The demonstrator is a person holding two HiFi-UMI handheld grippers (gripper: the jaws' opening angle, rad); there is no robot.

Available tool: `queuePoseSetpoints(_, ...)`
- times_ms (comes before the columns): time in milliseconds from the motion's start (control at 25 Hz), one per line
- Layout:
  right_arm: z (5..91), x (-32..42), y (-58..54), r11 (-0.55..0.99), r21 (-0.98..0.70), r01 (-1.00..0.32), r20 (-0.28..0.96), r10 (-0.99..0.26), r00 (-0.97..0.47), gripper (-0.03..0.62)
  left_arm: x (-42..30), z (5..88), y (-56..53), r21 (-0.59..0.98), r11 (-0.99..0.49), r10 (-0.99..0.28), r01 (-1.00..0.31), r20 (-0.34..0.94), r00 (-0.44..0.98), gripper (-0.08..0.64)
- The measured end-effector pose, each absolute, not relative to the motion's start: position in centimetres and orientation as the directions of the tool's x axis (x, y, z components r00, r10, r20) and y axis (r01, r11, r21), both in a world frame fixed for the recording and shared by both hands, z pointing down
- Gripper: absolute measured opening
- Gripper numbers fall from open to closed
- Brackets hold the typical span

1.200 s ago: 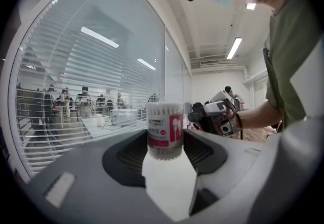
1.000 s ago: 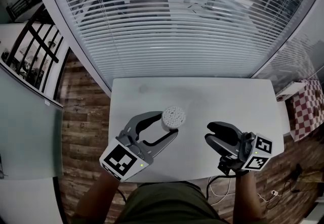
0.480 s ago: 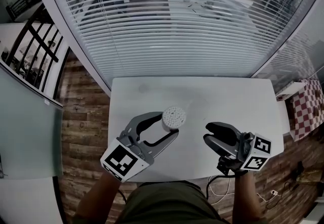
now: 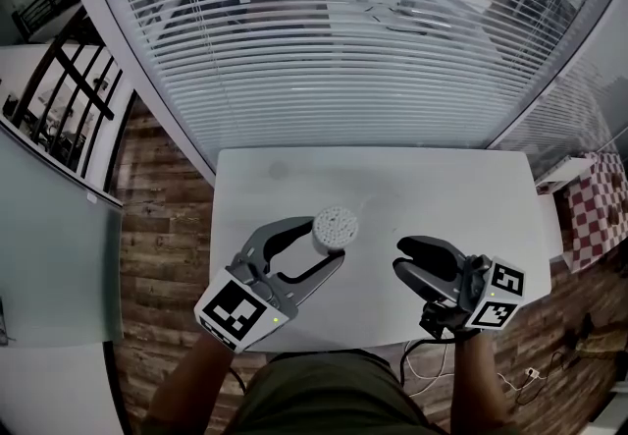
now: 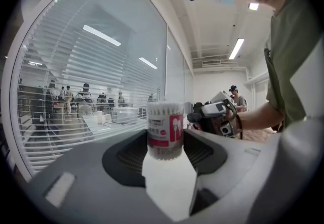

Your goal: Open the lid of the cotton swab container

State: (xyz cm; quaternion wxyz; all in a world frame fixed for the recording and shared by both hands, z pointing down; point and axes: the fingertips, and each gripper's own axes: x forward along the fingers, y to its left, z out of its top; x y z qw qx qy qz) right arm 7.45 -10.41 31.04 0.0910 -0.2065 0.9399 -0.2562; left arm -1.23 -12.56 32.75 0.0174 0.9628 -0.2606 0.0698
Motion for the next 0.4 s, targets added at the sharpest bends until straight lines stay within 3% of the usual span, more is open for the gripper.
queuePoseSetpoints(400,31.29,7.57,-10.46,0.781,-0.525,-0.339,-0.064,-0.434,-0.899,0.152,-1.17,32.95,-12.63,0.003,-0.861,-0.502,-0.509,0.150,0.851,0.229)
